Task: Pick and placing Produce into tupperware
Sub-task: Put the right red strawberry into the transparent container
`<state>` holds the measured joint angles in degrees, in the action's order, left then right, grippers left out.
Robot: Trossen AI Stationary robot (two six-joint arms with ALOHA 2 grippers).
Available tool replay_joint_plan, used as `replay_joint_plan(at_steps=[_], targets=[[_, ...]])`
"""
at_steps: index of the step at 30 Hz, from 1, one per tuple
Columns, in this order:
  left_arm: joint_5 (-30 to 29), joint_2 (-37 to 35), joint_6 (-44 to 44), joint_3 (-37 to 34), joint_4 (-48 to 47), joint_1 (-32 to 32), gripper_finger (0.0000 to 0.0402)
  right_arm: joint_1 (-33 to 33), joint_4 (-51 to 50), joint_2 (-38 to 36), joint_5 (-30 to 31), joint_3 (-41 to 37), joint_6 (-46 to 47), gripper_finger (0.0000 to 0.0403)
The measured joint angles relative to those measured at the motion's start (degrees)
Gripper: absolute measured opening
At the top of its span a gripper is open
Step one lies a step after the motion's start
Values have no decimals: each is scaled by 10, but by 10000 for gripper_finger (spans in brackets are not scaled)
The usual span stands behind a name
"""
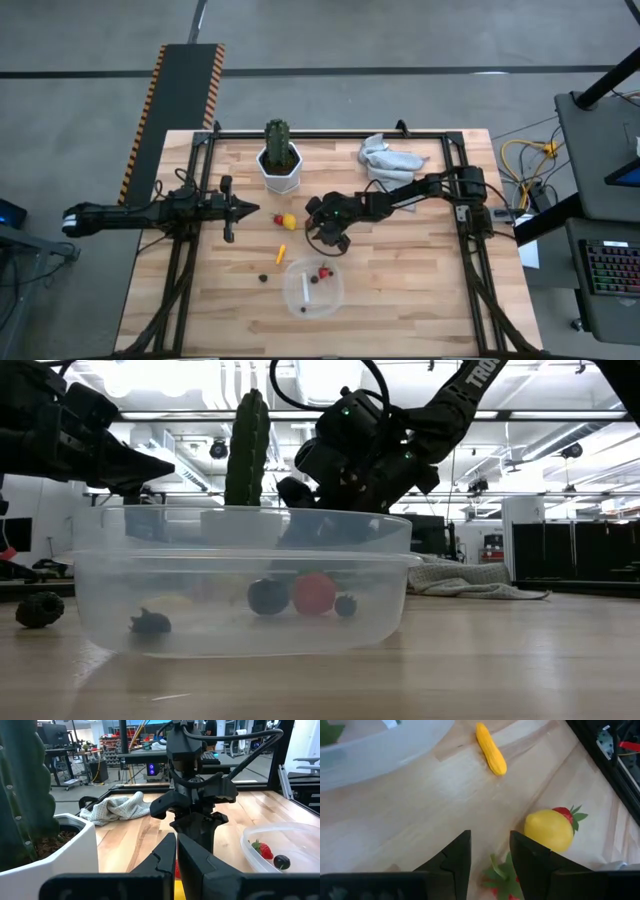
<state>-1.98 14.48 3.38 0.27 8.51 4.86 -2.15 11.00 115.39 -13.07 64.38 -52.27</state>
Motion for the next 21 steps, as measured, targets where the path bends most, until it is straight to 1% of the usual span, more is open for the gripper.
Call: replay_joint_plan(at_steps=[11,21], targets=[[0,1,0,0,0,0,0,0,8,0,-4,-5,-2,127],[0,1,0,0,0,0,0,-2,19,5,-4,-8,-7,112]])
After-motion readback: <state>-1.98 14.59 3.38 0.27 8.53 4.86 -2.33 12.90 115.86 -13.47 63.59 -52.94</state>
